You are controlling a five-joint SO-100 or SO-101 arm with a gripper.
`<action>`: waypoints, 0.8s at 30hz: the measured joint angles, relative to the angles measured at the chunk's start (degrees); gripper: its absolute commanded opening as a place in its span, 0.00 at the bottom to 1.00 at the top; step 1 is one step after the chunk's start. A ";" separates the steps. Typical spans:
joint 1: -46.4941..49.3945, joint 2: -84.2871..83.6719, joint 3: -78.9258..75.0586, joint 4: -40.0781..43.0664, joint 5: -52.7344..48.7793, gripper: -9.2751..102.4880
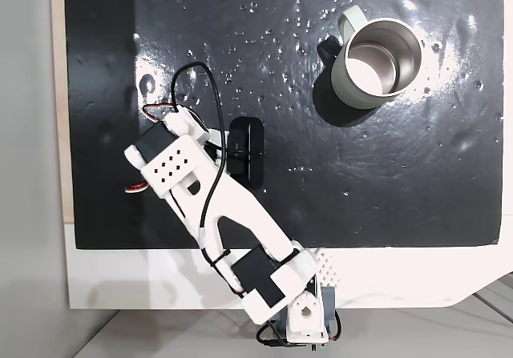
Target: Grasp a pengrip and put it in the cup.
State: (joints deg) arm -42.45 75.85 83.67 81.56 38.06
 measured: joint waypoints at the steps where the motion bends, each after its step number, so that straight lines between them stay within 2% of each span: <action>1: 0.09 -0.35 0.00 -0.62 0.00 0.31; 13: 0.70 -6.50 0.26 -6.24 -0.44 0.30; 24: 2.46 -6.50 4.83 -9.40 -0.70 0.20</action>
State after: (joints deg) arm -39.99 69.35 88.51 72.16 37.35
